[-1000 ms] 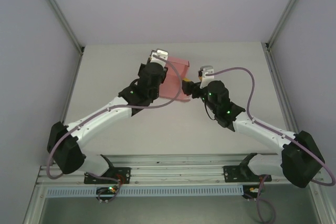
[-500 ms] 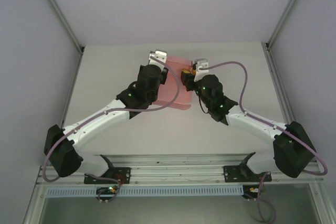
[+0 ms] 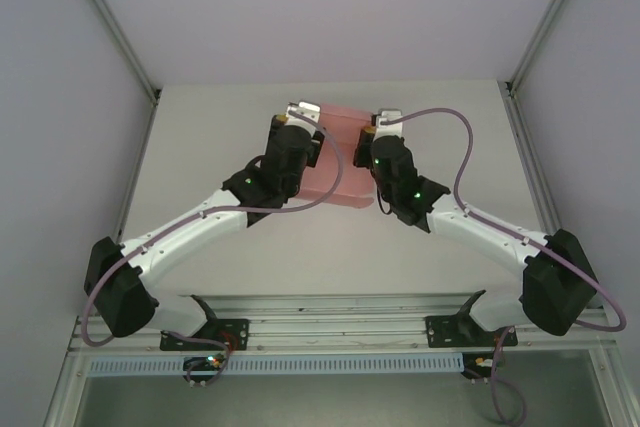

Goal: Assemble paper box

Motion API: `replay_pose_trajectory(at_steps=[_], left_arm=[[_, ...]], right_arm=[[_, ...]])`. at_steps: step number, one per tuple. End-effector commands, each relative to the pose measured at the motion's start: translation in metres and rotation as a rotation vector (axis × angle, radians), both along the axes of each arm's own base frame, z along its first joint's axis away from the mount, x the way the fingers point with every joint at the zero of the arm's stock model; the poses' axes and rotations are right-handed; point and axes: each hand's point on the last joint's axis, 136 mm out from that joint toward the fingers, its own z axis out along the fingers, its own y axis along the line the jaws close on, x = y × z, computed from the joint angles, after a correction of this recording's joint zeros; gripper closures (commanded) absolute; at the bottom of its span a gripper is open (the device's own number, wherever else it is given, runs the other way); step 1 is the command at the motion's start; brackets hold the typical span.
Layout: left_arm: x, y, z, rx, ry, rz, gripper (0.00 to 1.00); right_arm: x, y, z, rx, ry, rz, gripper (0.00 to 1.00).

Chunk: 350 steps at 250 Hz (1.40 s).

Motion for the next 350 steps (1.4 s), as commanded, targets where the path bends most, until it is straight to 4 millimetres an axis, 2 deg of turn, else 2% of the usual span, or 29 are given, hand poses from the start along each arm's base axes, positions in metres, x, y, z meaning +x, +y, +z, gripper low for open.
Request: replay_pose_trajectory(at_steps=[1, 23, 57, 90, 131, 168, 187, 229, 262, 308, 350], left_arm=[[-0.009, 0.008, -0.006, -0.045, 0.065, -0.033, 0.3], [-0.008, 0.009, -0.015, -0.089, 0.11, -0.067, 0.3], [0.0, 0.019, -0.015, -0.118, 0.133, -0.049, 0.31], [0.009, 0.021, -0.019, -0.133, 0.154, -0.065, 0.39], [0.01, 0.015, -0.032, -0.147, 0.193, -0.102, 0.4], [0.01, 0.006, -0.032, -0.171, 0.198, -0.15, 0.41], [0.015, 0.006, -0.035, -0.174, 0.209, -0.148, 0.46], [0.024, 0.001, -0.043, -0.169, 0.234, -0.162, 0.47], [0.017, -0.002, -0.038, -0.185, 0.238, -0.192, 0.48], [0.004, 0.015, -0.025, -0.194, 0.221, -0.17, 0.45], [-0.002, 0.006, -0.025, -0.211, 0.252, -0.226, 0.43]], right_arm=[[-0.001, -0.013, -0.007, -0.005, 0.049, -0.095, 1.0], [-0.001, -0.007, -0.009, 0.013, 0.052, -0.059, 1.0], [-0.002, -0.003, -0.011, 0.004, 0.077, -0.036, 1.0], [-0.003, -0.002, -0.011, 0.014, 0.079, -0.033, 1.0], [-0.003, 0.0, -0.009, 0.025, 0.078, -0.019, 1.0], [-0.003, 0.002, -0.008, 0.021, 0.079, -0.01, 1.0], [-0.004, 0.003, -0.008, 0.025, 0.077, -0.002, 1.0], [-0.003, 0.005, -0.007, 0.018, 0.082, 0.008, 1.0], [-0.001, -0.002, -0.008, 0.0, 0.095, -0.017, 1.0], [0.002, -0.016, -0.013, 0.008, 0.112, -0.057, 1.0], [0.002, -0.015, -0.013, 0.008, 0.113, -0.049, 1.0]])
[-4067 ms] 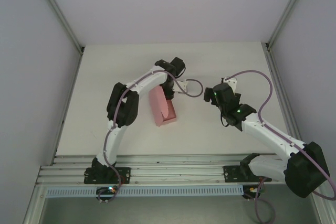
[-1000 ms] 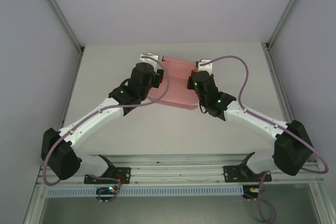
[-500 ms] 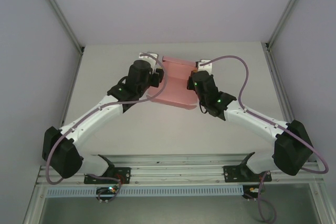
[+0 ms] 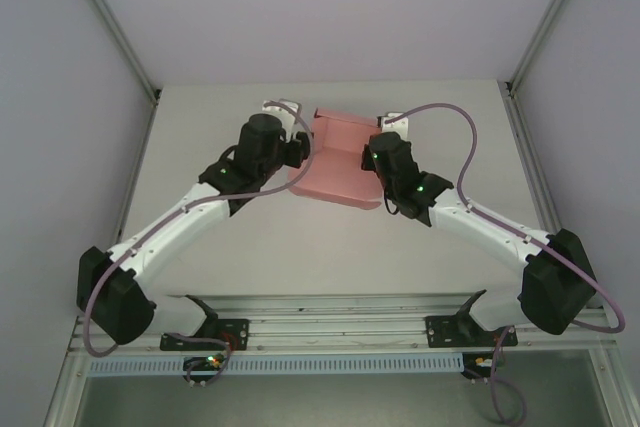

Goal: Assemble paper box

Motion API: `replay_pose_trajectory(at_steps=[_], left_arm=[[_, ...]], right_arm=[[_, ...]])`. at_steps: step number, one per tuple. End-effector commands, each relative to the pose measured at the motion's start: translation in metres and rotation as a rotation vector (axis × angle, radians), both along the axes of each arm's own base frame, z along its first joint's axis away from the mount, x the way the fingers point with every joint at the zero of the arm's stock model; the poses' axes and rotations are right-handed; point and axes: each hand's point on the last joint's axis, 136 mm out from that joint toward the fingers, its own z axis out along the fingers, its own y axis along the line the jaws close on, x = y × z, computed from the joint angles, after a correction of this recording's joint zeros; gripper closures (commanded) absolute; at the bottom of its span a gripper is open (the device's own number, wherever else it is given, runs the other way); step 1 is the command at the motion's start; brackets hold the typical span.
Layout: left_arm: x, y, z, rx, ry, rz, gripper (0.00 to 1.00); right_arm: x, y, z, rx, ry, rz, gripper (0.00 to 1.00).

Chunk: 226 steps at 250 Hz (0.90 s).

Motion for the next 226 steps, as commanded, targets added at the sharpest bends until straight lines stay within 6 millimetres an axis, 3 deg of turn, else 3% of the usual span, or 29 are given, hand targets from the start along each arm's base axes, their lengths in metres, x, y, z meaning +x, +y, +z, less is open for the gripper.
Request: replay_pose_trajectory(at_steps=[1, 49, 84, 125, 139, 155, 226], left_arm=[[-0.008, -0.006, 0.0, -0.033, 0.036, -0.043, 0.43], [0.008, -0.018, -0.013, 0.005, 0.081, -0.043, 0.46], [0.023, -0.016, -0.019, 0.039, 0.079, 0.017, 0.62], [0.032, -0.017, -0.029, 0.081, 0.077, 0.034, 0.65], [0.036, -0.018, -0.032, 0.091, 0.08, 0.042, 0.75], [0.041, -0.015, -0.035, 0.121, 0.078, 0.079, 0.84], [0.069, 0.02, -0.045, 0.414, -0.022, 0.392, 0.89]], right_arm=[[0.004, 0.004, 0.017, 0.052, -0.031, 0.001, 1.0], [0.003, 0.009, 0.022, 0.076, -0.044, 0.033, 1.0], [0.002, 0.011, 0.023, 0.083, -0.045, 0.047, 1.0], [0.0, 0.011, 0.025, 0.094, -0.055, 0.049, 1.0], [-0.001, 0.012, 0.027, 0.102, -0.061, 0.06, 1.0], [-0.001, 0.014, 0.027, 0.102, -0.058, 0.07, 1.0], [-0.008, 0.007, 0.028, 0.078, -0.06, 0.046, 1.0]])
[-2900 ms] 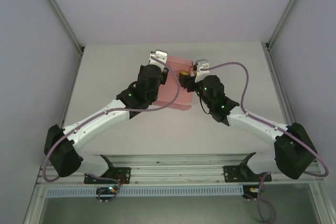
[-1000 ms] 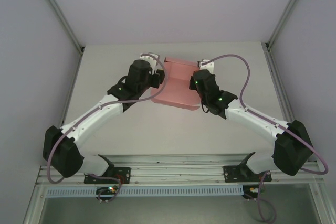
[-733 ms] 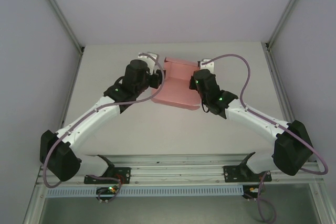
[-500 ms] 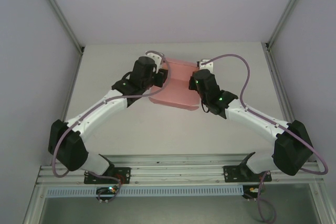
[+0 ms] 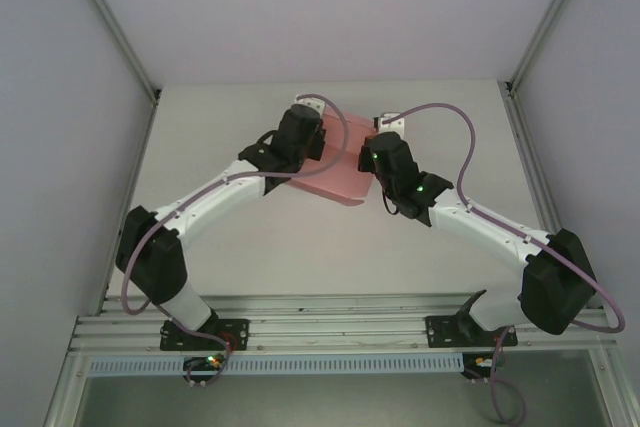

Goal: Assemble paper box

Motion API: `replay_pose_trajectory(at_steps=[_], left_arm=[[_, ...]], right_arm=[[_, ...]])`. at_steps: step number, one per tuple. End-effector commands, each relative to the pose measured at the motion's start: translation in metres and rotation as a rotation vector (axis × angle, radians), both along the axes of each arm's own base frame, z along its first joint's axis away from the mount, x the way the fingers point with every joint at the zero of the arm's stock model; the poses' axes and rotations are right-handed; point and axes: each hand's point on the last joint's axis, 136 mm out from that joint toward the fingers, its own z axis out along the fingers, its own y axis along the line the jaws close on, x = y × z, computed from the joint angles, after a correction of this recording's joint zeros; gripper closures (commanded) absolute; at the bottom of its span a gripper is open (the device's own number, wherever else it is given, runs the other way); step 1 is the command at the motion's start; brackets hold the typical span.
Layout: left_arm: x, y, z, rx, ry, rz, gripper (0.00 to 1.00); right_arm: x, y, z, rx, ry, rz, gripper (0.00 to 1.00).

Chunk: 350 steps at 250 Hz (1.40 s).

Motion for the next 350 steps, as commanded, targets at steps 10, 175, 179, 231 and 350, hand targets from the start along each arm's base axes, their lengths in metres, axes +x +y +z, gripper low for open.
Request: replay_pose_trajectory(at_steps=[10, 175, 179, 231, 350], left_arm=[[0.025, 0.052, -0.002, 0.233, -0.074, 0.286, 0.9], [-0.012, -0.003, 0.017, -0.025, -0.026, -0.078, 0.55], [-0.014, -0.003, 0.019, -0.035, -0.025, -0.087, 0.55], [-0.032, -0.002, 0.031, -0.124, -0.005, -0.149, 0.44], [-0.03, 0.007, 0.012, -0.148, 0.076, -0.132, 0.36]], right_arm=[[-0.007, -0.006, 0.029, 0.048, -0.069, -0.022, 1.0], [-0.004, -0.008, 0.019, 0.026, -0.031, -0.047, 1.0], [-0.004, -0.008, 0.019, 0.026, -0.031, -0.048, 1.0], [-0.001, -0.006, 0.01, 0.024, -0.002, -0.053, 1.0], [-0.001, -0.011, -0.02, 0.067, 0.168, -0.115, 1.0]])
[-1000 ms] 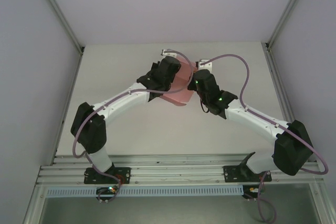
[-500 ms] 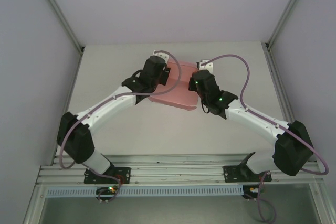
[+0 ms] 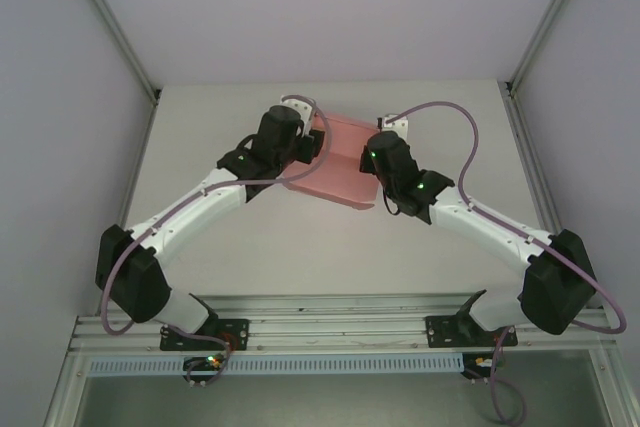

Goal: Assemble paper box

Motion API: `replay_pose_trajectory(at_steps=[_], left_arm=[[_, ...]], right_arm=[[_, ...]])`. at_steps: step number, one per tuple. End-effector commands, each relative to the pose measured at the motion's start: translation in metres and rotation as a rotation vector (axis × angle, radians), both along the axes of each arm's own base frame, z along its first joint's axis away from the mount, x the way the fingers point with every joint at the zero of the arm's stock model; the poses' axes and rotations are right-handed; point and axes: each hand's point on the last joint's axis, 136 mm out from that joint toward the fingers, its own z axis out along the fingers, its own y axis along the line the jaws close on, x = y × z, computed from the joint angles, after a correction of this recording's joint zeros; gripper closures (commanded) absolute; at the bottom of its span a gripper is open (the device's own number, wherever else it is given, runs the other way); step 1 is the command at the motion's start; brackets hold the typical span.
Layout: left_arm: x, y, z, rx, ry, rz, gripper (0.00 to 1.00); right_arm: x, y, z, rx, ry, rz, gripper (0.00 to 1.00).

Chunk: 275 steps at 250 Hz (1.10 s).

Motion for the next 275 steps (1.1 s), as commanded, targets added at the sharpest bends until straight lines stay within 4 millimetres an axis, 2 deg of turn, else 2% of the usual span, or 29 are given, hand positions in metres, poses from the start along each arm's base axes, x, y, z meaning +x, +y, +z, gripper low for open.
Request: replay_pose_trajectory(at_steps=[1, 21, 30, 35, 39, 50, 57, 80, 100, 120, 166, 204, 231, 258, 275], left_arm=[[-0.003, 0.0, -0.007, -0.015, 0.041, -0.015, 0.35], [-0.004, 0.003, -0.01, -0.007, 0.058, -0.006, 0.28], [-0.004, 0.004, -0.011, -0.003, 0.062, -0.002, 0.17], [-0.004, 0.006, -0.011, -0.003, 0.062, 0.002, 0.03], [-0.004, 0.006, -0.011, -0.003, 0.063, 0.003, 0.0], [-0.004, 0.009, -0.01, -0.007, 0.062, 0.011, 0.0], [-0.004, 0.011, -0.009, -0.011, 0.061, 0.014, 0.0], [-0.003, 0.017, -0.009, -0.014, 0.064, 0.035, 0.0], [-0.002, 0.02, -0.008, -0.005, 0.064, 0.042, 0.0], [-0.001, 0.022, -0.007, -0.003, 0.065, 0.049, 0.0], [-0.001, 0.025, 0.002, -0.017, 0.045, 0.051, 0.0], [-0.003, 0.031, 0.002, -0.009, 0.044, 0.057, 0.0], [-0.003, 0.038, -0.003, -0.006, 0.05, 0.076, 0.0], [-0.003, 0.042, -0.004, -0.017, 0.054, 0.082, 0.0], [-0.002, 0.043, -0.006, -0.022, 0.064, 0.081, 0.0]], right_arm=[[0.002, -0.002, -0.012, 0.031, 0.085, -0.047, 1.0], [-0.001, -0.005, -0.029, 0.056, 0.17, -0.081, 0.97], [-0.004, -0.007, -0.039, 0.075, 0.231, -0.099, 0.95], [-0.006, -0.008, -0.046, 0.085, 0.272, -0.108, 0.94], [-0.008, -0.009, -0.05, 0.093, 0.297, -0.114, 0.94], [-0.014, -0.01, -0.065, 0.129, 0.382, -0.153, 0.95], [-0.021, -0.011, -0.077, 0.141, 0.432, -0.173, 1.0], [-0.037, -0.008, -0.108, 0.214, 0.513, -0.214, 1.0], [-0.046, -0.006, -0.123, 0.323, 0.529, -0.281, 1.0], [-0.054, -0.001, -0.129, 0.412, 0.516, -0.339, 1.0], [-0.077, 0.0, -0.148, 0.433, 0.528, -0.546, 1.0], [-0.083, 0.006, -0.164, 0.467, 0.54, -0.617, 1.0], [-0.087, 0.008, -0.174, 0.475, 0.547, -0.647, 0.91], [-0.087, 0.01, -0.177, 0.459, 0.556, -0.638, 0.88], [-0.088, 0.009, -0.178, 0.447, 0.557, -0.633, 0.77]])
